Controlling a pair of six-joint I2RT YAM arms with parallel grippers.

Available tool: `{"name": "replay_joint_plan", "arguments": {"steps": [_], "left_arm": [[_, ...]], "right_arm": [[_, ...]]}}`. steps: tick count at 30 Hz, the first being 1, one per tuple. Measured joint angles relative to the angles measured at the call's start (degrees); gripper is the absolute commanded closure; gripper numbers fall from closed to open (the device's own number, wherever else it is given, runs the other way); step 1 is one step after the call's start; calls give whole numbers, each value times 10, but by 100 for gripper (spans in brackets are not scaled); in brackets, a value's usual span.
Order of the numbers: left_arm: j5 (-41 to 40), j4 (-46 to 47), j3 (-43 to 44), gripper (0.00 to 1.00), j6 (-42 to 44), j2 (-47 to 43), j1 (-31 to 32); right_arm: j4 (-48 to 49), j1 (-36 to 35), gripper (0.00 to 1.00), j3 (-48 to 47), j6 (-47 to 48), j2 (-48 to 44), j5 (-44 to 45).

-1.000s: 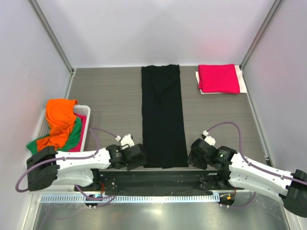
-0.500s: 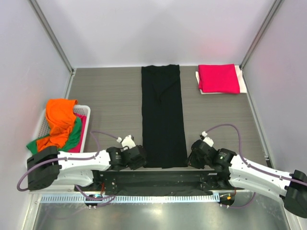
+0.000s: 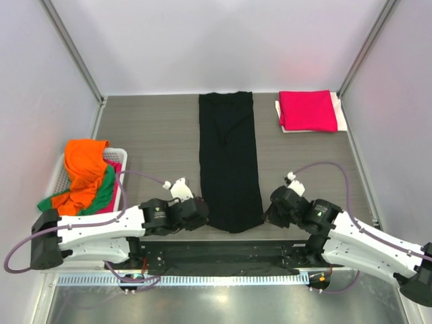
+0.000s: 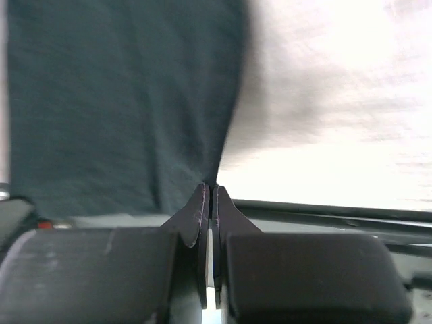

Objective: Fold and stack the t-shirts
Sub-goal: Fold the tshirt

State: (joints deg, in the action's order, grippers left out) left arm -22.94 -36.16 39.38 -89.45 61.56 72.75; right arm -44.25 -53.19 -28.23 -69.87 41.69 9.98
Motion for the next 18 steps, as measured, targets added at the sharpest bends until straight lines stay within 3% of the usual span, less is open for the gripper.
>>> {"name": "replay_joint_plan", "arguments": {"steps": [6,13,18], "left_arm": [[-46,-78,99,100,43,1,-28],[-25,-83,161,100,153,46,-171],[20,-59,239,100,233,129,-268]], "right_arm": [[-34,21,99,-169,55,80,68],[-24,160,99,-266,170,215,71],[5,227,99,-355,244,319,48]]}}
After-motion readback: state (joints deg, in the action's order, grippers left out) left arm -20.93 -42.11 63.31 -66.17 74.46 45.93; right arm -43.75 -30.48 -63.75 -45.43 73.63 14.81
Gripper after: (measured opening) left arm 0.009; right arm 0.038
